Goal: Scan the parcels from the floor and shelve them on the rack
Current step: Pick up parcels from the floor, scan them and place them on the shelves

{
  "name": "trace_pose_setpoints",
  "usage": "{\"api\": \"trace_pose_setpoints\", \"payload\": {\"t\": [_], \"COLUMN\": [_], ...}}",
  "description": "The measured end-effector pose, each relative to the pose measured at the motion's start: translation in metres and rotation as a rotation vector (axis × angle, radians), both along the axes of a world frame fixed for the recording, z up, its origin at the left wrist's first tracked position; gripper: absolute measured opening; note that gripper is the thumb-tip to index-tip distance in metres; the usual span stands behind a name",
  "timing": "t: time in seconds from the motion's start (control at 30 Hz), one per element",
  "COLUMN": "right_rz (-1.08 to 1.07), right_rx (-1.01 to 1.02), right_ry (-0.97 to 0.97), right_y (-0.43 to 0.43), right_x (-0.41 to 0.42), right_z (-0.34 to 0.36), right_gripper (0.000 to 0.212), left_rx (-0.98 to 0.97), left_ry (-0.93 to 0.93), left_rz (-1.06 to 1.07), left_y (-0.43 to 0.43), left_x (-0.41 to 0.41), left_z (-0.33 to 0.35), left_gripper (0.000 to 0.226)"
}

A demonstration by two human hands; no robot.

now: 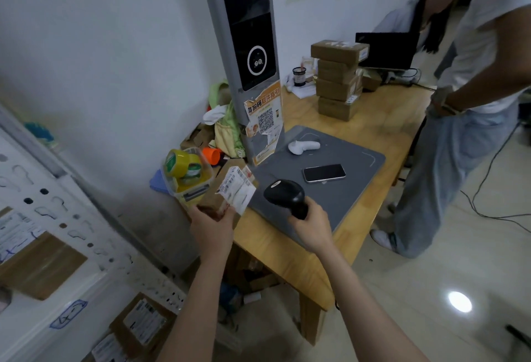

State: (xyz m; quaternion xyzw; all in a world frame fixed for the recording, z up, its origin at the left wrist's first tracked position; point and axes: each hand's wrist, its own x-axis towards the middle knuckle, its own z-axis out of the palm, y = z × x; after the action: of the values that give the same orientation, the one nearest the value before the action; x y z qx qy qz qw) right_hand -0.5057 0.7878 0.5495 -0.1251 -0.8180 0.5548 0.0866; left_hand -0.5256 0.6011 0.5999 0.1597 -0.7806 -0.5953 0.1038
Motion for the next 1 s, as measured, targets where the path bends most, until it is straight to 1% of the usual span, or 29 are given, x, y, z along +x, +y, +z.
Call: {"api": "trace_pose_setpoints", "payload": {"t": [0.13, 0.23, 0.3, 0.37, 0.43, 0.53, 0.6, 0.67, 0.77, 0.87, 0.93, 1.0], "right_rz": [-0.001, 0.076, 0.13, 0.176, 0.227, 0.27, 0.256, 0.23, 0.179, 0.146, 0.1, 0.056], "right_rx": [0.073, 0.143, 0.19, 0.242, 0.306, 0.41, 0.454, 0.49, 0.484, 0.495, 0.51, 0.508], "right_ry": [-0.209, -0.368, -0.466, -0.529, -0.574, -0.623, -0.611, -0.578, -0.551, -0.539, -0.495, -0.404], "right_y": [0.009, 0.013, 0.012, 0.01, 0.006, 0.002, -0.002, -0.006, -0.01, -0.013, -0.014, -0.016], "right_x": [-0.011, -0.02, -0.023, -0.025, -0.027, -0.028, -0.029, -0.029, -0.027, -0.023, -0.022, -0.023], "right_z": [-0.042, -0.079, -0.099, -0.116, -0.128, -0.137, -0.139, -0.141, -0.137, -0.129, -0.118, -0.103], "right_gripper": [0.017, 0.03, 0.032, 0.032, 0.033, 0.027, 0.026, 0.031, 0.046, 0.056, 0.065, 0.08], "left_rx": [-0.038, -0.094, -0.153, -0.208, -0.237, -0.249, -0.263, -0.266, -0.25, -0.24, -0.245, -0.236], "left_ry": [0.0, -0.029, -0.032, -0.042, -0.061, -0.085, -0.09, -0.1, -0.111, -0.113, -0.113, -0.095], "left_rz": [0.017, 0.026, 0.036, 0.051, 0.059, 0.062, 0.064, 0.071, 0.088, 0.095, 0.093, 0.09], "left_y": [-0.004, -0.01, -0.015, -0.021, -0.027, -0.034, -0.035, -0.033, -0.027, -0.018, -0.012, -0.008], "left_x": [-0.001, 0.005, 0.01, 0.014, 0.016, 0.017, 0.017, 0.017, 0.018, 0.018, 0.019, 0.019], "left_z": [-0.002, -0.004, -0.007, -0.01, -0.016, -0.022, -0.025, -0.028, -0.03, -0.025, -0.019, -0.014], "left_gripper": [0.062, 0.055, 0.048, 0.044, 0.046, 0.048, 0.048, 0.049, 0.048, 0.047, 0.046, 0.044]}}
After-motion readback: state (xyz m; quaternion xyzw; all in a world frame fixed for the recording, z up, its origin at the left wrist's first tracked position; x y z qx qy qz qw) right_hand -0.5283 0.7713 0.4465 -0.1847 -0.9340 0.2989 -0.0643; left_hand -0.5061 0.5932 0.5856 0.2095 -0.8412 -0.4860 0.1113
